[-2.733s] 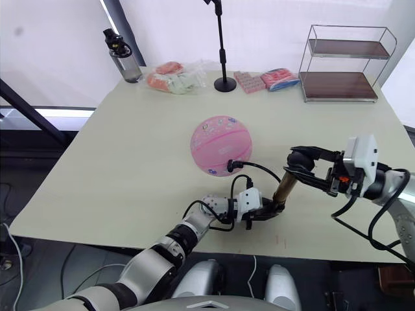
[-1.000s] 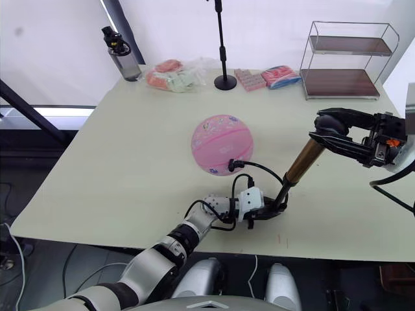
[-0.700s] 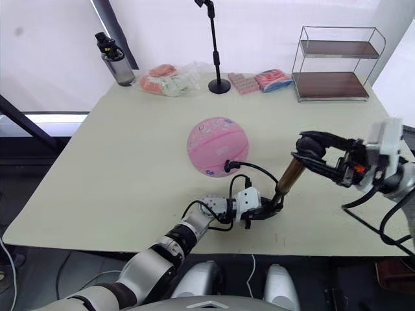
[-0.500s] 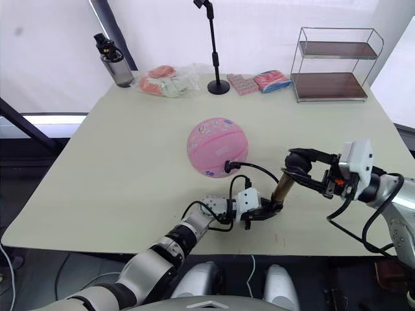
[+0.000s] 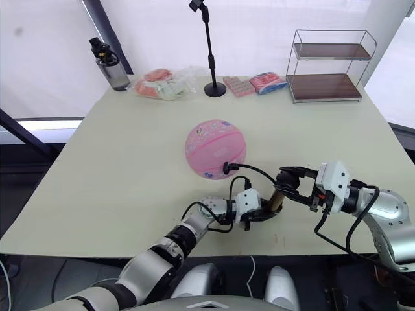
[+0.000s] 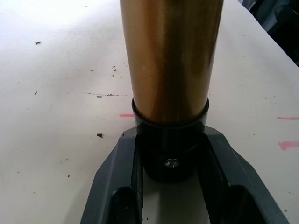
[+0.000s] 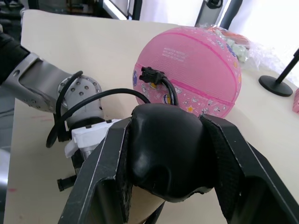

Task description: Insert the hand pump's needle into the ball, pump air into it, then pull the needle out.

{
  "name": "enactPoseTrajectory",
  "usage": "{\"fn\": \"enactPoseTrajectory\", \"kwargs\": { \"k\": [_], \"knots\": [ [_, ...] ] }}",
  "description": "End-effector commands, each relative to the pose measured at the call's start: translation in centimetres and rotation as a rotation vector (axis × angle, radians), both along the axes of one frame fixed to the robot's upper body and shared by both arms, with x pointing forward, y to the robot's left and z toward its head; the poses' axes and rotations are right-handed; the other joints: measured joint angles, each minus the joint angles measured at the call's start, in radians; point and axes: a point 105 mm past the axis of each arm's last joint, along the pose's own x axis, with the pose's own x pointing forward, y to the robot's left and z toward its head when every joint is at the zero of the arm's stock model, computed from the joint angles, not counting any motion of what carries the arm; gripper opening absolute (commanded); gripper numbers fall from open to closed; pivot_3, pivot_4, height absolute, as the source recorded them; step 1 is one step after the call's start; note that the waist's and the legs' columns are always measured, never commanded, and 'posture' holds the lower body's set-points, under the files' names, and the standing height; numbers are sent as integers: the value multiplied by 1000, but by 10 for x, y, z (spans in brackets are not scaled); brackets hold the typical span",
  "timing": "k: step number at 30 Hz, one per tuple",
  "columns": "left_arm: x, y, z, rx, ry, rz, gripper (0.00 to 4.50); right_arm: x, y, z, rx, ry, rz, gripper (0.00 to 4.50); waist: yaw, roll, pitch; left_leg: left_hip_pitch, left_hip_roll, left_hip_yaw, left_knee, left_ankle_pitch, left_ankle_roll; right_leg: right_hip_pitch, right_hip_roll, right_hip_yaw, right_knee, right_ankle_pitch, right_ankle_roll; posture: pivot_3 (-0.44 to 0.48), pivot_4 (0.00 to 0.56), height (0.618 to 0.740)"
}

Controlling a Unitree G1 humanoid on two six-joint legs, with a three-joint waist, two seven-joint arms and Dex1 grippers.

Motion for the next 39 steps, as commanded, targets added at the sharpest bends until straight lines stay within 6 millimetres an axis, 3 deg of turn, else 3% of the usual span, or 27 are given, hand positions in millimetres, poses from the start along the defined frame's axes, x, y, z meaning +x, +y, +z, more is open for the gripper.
{"fn": "enactPoseTrajectory", "kwargs": {
  "k": [1, 5, 11, 23, 28, 39],
  "knots": [
    [-25, 18, -44, 149, 130, -14, 1124, 2, -8, 19, 9, -2, -9, 1714, 3, 1, 2, -1, 0, 0, 0, 0, 0, 0, 0, -1, -1, 0, 0, 0, 150, 736],
    [-25, 18, -44, 148, 132, -17, 1124, 0, -11, 64, 56, -76, 11, 1714, 10, 6, 6, -8, 0, -2, 2, -1, 1, -4, 0, -5, -4, 1, 0, 0, 150, 736],
    [-24, 18, -44, 146, 135, -15, 1124, -5, -21, 109, 64, -140, 2, 1714, 10, 9, 11, -12, 0, -4, 5, -1, 1, -5, 0, -8, -4, 2, 2, 0, 150, 736],
    [-23, 19, -43, 147, 136, -15, 1124, -12, -34, 169, 82, -255, -31, 1714, 5, 9, 17, -15, 0, -4, 11, -3, 3, -5, -1, -8, -5, 4, 6, 0, 150, 736],
    [-24, 20, -44, 147, 138, -15, 1124, -13, -28, 165, 90, -232, -13, 1714, 4, 8, 19, -16, -1, 0, 13, -4, 5, -6, -9, -11, -5, 7, 9, 0, 150, 736],
    [-24, 20, -44, 140, 144, -5, 1124, -8, -11, 86, 48, -50, 10, 1714, 0, 5, 16, -14, -2, 4, 12, -6, 9, -3, -13, -15, -13, 12, 16, 0, 150, 736]
  ]
}}
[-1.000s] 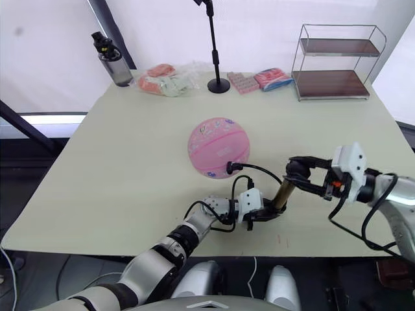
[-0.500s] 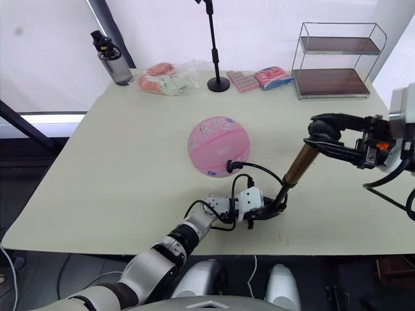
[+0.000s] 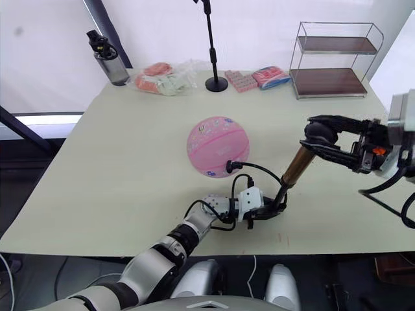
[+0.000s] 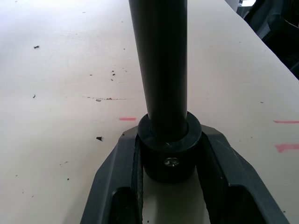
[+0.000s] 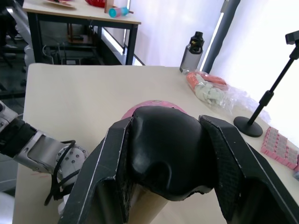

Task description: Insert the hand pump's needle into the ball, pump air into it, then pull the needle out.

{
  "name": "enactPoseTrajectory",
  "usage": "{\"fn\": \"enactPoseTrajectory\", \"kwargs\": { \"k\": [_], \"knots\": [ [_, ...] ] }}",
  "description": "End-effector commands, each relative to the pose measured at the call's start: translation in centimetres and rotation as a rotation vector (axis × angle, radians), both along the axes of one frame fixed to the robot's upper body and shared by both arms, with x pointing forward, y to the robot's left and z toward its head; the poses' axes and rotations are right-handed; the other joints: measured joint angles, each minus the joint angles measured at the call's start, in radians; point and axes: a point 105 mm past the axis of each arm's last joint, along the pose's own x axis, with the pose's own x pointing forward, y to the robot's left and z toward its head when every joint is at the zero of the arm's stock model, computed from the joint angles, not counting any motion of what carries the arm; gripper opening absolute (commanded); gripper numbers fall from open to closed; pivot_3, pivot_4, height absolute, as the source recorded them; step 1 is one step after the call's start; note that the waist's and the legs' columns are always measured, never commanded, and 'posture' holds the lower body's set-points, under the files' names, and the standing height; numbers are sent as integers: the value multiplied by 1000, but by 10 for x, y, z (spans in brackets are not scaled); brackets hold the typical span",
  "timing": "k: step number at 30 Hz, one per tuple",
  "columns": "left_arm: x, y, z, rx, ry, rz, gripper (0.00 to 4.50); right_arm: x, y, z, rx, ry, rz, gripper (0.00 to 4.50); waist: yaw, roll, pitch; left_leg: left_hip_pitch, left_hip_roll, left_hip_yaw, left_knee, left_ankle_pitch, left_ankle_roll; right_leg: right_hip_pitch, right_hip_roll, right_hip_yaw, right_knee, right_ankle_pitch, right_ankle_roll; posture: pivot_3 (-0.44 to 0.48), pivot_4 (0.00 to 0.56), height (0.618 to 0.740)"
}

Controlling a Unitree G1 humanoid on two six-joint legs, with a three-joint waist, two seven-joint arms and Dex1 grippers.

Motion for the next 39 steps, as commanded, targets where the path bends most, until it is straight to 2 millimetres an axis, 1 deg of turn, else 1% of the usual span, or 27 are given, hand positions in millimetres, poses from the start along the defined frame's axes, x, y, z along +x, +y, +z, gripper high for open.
{"fn": "enactPoseTrajectory", "kwargs": {
  "k": [1, 2, 5, 9, 16, 21, 23, 24, 27, 32, 34, 39],
  "knots": [
    [-26, 25, -51, 162, 155, 10, 1124, 3, 6, -36, -29, 74, -13, 1714, -2, -1, -1, 1, 0, 1, 0, 0, 1, 0, -1, 0, 0, 0, 0, 0, 150, 736],
    [-26, 25, -51, 162, 155, 11, 1124, 3, 7, -45, -35, 90, -11, 1714, -1, -2, -2, 2, 0, 4, 0, -1, 1, 0, -2, 0, 0, 1, 1, 0, 150, 736],
    [-26, 25, -51, 161, 154, 11, 1124, 4, 8, -80, -69, 144, -23, 1714, -1, -2, -3, 2, 1, 4, 0, -1, 1, 0, -2, -1, -1, 2, 1, 0, 150, 736],
    [-26, 25, -51, 162, 153, 12, 1124, 2, 9, -117, -126, 186, -27, 1714, -1, -1, -5, 3, 1, 5, 0, -2, 1, 0, -2, 0, -1, 2, 1, 0, 150, 736],
    [-26, 26, -52, 165, 153, 17, 1124, 2, 10, -145, -122, 208, -36, 1714, -1, -2, -6, 3, 1, 6, 0, -2, 1, 1, -1, 0, -1, 2, 1, 0, 150, 736],
    [-26, 27, -52, 164, 152, 18, 1124, 0, 14, -156, -134, 217, -18, 1714, -1, -2, -8, 4, 1, 6, 0, -3, 0, 1, -1, 0, -2, 2, 1, 0, 150, 736],
    [-26, 27, -52, 164, 152, 19, 1124, 1, 15, -151, -127, 201, -20, 1714, -2, -2, -9, 4, 1, 6, 0, -3, 0, 1, -1, 0, -1, 2, 1, 0, 150, 736],
    [-26, 27, -52, 165, 151, 20, 1124, 3, 14, -145, -116, 186, -26, 1714, -3, -2, -9, 5, 2, 6, 0, -5, -3, 1, -1, -1, -1, 2, 1, 0, 150, 736],
    [-26, 27, -52, 165, 152, 20, 1124, 6, 11, -123, -82, 137, -37, 1714, -3, -2, -9, 4, 2, 6, 0, -5, -2, 1, -1, -1, -1, 2, 1, 0, 150, 736],
    [-27, 27, -52, 167, 150, 15, 1124, 8, 5, -74, -24, 45, -51, 1714, 2, 3, -2, 2, 2, 6, 0, -4, -2, 0, -2, -1, -3, 2, 1, 0, 150, 736],
    [-26, 27, -52, 168, 147, 9, 1124, 8, 0, -46, 3, -4, -62, 1714, 3, 4, 0, -1, 2, 5, 0, -4, -1, -2, -2, -2, -3, 2, 1, 0, 150, 736],
    [-27, 26, -52, 169, 147, 1, 1124, 5, -10, -3, 24, -73, -73, 1714, 3, 7, 3, -5, 2, -3, 0, -3, -1, -2, -1, -11, -5, 2, 0, 0, 150, 736]
  ]
}}
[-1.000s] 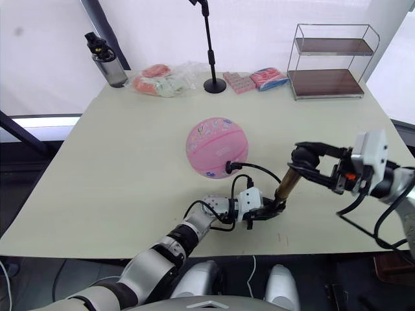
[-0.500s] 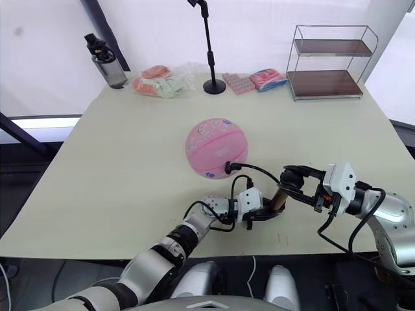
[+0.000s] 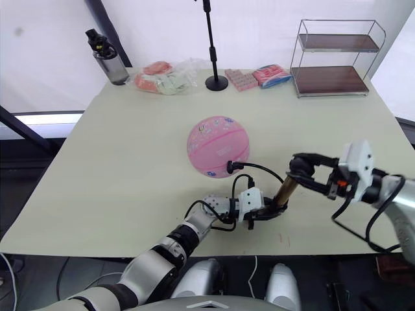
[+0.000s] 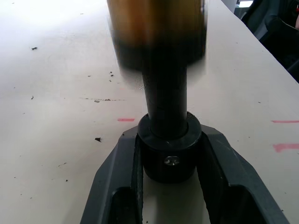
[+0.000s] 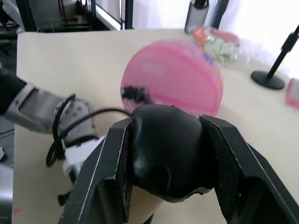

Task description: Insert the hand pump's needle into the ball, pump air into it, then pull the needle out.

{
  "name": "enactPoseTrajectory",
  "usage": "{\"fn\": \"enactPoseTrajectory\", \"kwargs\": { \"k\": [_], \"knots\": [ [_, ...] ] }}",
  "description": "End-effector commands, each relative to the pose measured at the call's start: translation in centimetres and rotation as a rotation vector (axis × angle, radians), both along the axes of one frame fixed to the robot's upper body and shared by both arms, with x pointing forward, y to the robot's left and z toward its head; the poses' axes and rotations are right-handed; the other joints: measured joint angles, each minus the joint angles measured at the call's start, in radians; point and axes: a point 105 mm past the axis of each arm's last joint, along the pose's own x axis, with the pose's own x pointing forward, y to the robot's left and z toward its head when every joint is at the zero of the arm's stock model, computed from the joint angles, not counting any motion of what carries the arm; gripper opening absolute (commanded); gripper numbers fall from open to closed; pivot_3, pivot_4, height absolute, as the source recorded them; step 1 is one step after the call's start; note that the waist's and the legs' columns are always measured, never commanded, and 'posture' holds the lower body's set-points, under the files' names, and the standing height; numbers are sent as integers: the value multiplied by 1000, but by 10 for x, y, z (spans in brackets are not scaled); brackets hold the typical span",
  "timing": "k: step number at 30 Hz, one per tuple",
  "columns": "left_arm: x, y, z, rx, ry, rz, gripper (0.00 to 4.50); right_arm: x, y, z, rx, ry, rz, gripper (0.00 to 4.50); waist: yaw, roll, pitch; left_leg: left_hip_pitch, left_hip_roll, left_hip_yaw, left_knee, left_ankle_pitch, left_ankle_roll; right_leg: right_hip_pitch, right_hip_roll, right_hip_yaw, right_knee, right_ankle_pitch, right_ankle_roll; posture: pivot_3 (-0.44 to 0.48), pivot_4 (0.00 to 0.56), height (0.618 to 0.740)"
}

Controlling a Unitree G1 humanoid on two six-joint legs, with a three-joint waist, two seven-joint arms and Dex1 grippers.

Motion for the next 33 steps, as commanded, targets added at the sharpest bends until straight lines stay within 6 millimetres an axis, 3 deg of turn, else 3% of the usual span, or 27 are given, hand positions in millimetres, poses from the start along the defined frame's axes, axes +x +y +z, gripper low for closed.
{"fn": "enactPoseTrajectory", "kwargs": {
  "k": [1, 11, 17, 22, 29, 33],
  "knots": [
    [-26, 27, -54, 180, 157, 3, 1124, -5, -12, 60, 44, -179, -37, 1714, 2, 2, 1, -2, 0, -3, 0, 1, -1, 0, 0, -3, 0, 0, 0, 0, 150, 736],
    [-26, 27, -54, 183, 154, -3, 1124, -13, -22, 123, 66, -285, -49, 1714, 0, 4, 4, -7, 0, -10, 3, 2, -2, 0, 1, -10, 0, 1, -1, 0, 150, 736],
    [-26, 27, -54, 184, 152, -2, 1124, -15, -22, 132, 78, -299, -52, 1714, 2, 5, 9, -10, -1, -13, 4, 3, -4, 0, 1, -12, -1, 1, -1, 0, 150, 736],
    [-26, 27, -54, 183, 154, 0, 1124, -11, -15, 109, 62, -234, -37, 1714, 1, 5, 10, -10, -1, -14, 4, 3, -4, 0, 1, -13, -1, 1, -1, 0, 150, 736],
    [-25, 27, -54, 182, 151, 2, 1124, -5, 6, 40, 14, -68, 13, 1714, -3, 5, 7, -8, -1, -18, 4, 4, -6, 3, 3, -16, 1, 1, -1, 0, 150, 736],
    [-25, 27, -53, 183, 150, 4, 1124, -1, 5, 6, 9, 15, 0, 1714, -5, 3, 1, -5, 1, -20, 4, 5, -6, 5, 6, -16, 1, 1, -1, 0, 150, 736]
  ]
}}
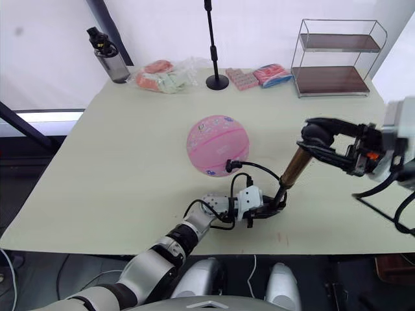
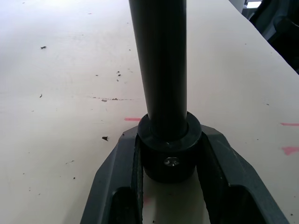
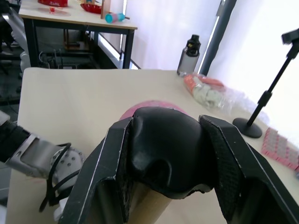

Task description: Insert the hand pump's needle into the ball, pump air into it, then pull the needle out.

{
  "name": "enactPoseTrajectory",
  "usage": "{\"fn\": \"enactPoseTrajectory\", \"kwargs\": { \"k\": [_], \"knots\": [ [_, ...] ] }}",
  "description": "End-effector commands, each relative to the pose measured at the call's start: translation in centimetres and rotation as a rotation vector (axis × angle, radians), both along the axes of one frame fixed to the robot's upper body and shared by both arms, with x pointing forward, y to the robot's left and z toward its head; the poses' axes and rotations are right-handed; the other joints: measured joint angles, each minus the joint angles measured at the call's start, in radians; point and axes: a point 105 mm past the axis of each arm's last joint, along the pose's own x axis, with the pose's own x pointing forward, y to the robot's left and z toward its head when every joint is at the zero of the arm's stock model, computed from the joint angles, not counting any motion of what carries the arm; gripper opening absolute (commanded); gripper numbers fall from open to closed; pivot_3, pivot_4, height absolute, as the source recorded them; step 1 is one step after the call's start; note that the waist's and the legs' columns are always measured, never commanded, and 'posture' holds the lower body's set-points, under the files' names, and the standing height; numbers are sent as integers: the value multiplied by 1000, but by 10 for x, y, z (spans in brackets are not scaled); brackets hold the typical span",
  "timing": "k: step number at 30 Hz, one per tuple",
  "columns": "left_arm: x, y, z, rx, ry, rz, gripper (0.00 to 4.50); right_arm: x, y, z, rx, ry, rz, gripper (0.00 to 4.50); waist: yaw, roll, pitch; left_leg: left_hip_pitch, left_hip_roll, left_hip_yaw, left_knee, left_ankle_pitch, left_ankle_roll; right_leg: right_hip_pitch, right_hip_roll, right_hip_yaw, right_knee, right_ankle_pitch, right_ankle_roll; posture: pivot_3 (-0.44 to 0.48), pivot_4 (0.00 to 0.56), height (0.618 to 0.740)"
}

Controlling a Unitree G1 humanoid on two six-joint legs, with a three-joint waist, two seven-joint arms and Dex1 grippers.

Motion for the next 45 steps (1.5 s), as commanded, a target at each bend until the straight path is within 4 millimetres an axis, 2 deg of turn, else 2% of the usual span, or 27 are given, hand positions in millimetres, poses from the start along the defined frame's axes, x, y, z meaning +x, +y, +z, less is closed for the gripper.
{"fn": "enactPoseTrajectory", "kwargs": {
  "k": [1, 8, 11, 14, 17, 19, 25, 29, 33, 40, 45],
  "knots": [
    [-28, 24, -53, 173, 158, -4, 1124, 5, -1, -35, -32, 95, -22, 1714, 0, 1, -2, 0, 0, 0, 0, 0, 0, 0, 0, 0, 0, 0, 0, 0, 150, 736],
    [-27, 24, -53, 170, 159, 2, 1124, 7, 2, -85, -29, 190, -47, 1714, 0, 1, -4, 1, 0, -1, 0, 0, 0, 1, 1, 0, 0, 0, 0, 0, 150, 736],
    [-27, 24, -53, 171, 157, 2, 1124, -2, 6, -116, -96, 255, -34, 1714, 1, 1, -8, 1, 0, -1, 0, 0, 0, 1, 1, -1, 0, 0, 0, 0, 150, 736],
    [-27, 24, -53, 173, 155, 1, 1124, -7, 9, -131, -122, 280, -29, 1714, 0, 0, -11, 1, 0, -2, -1, 0, 0, 1, 1, -1, 0, -1, -1, 0, 150, 736],
    [-27, 24, -53, 177, 151, -1, 1124, -10, 12, -131, -126, 291, -33, 1714, 1, 1, -13, 1, 0, -2, -1, 0, 0, 1, 1, -2, 0, -1, -1, 0, 150, 736],
    [-27, 24, -53, 178, 150, -2, 1124, -8, 12, -120, -113, 266, -35, 1714, 1, 0, -14, 1, 0, -3, -1, 0, 0, 1, 1, -2, 0, -1, -1, 0, 150, 736],
    [-27, 24, -53, 178, 156, -5, 1124, 0, 5, -61, -42, 146, -44, 1714, 3, 1, -11, -1, 0, -5, -1, 0, 0, 1, 1, -5, 0, -1, -2, 0, 150, 736],
    [-27, 24, -53, 176, 156, -7, 1124, -1, -3, -28, -11, 100, -57, 1714, 7, 4, -7, -4, -1, -8, -1, 0, -1, 1, 0, -8, -1, -1, -2, 0, 150, 736],
    [-27, 24, -53, 176, 157, -8, 1124, -3, -12, 13, 5, 36, -67, 1714, 6, 7, -3, -4, -2, -9, -1, 0, -1, 1, -1, -10, -1, -1, -2, 0, 150, 736],
    [-26, 24, -53, 179, 154, -9, 1124, -8, -26, 52, -31, -38, -113, 1714, 5, 7, -2, -5, -2, -10, 0, 1, -1, 1, -1, -11, -1, -1, -1, 0, 150, 736],
    [-26, 25, -53, 180, 154, -7, 1124, -11, -28, 71, -34, -77, -133, 1714, 5, 6, -1, -5, -2, -10, 0, 1, -2, 1, -1, -12, 0, -1, -1, 0, 150, 736]
  ]
}}
